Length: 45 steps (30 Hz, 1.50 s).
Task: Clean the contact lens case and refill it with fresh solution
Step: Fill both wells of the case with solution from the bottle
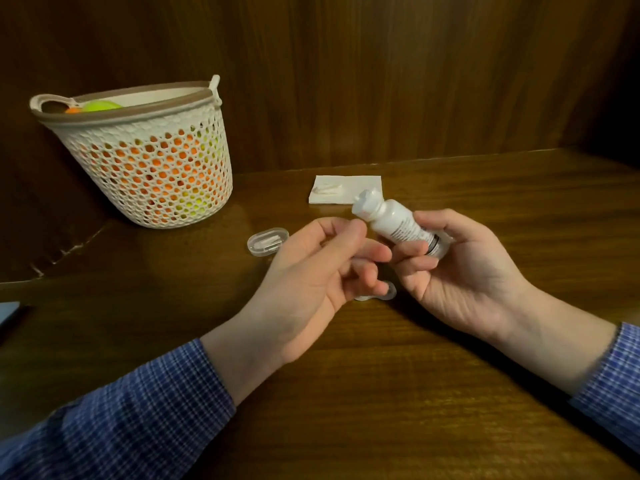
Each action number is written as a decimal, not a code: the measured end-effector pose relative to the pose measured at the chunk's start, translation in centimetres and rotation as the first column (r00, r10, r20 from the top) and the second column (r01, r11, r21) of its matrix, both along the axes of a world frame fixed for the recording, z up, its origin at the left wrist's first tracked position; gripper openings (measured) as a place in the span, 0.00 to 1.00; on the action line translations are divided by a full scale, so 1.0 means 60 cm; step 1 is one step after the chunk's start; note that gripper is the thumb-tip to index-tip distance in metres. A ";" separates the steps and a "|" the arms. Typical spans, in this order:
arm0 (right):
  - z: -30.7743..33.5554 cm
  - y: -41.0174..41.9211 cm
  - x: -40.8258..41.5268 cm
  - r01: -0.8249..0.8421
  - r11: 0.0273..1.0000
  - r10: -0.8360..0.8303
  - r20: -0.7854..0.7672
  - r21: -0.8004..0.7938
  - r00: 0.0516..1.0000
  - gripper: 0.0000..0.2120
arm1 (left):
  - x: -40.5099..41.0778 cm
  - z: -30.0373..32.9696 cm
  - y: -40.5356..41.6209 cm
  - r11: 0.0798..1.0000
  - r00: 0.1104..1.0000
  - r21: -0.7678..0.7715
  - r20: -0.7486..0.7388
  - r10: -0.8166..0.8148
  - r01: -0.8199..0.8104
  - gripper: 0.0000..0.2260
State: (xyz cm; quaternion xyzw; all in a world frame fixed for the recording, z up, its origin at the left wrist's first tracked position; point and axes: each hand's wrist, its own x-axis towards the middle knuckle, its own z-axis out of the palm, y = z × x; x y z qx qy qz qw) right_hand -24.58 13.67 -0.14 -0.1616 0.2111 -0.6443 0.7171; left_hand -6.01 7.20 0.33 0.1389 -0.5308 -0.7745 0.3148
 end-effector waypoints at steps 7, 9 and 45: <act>0.000 -0.005 -0.007 0.040 0.995 -0.047 0.084 0.089 0.995 0.24 | -0.001 -0.010 -0.019 0.908 0.921 -0.366 0.243 0.304 -0.204 0.14; -0.001 -0.006 -0.005 -0.002 0.996 -0.001 0.032 0.085 0.999 0.22 | -0.008 -0.010 -0.023 0.826 0.907 -0.535 0.237 0.348 -0.177 0.19; -0.003 -0.015 -0.117 0.156 0.922 -0.113 -0.140 0.356 0.984 0.26 | -0.001 -0.040 -0.014 0.506 0.694 -0.854 0.438 0.571 0.122 0.20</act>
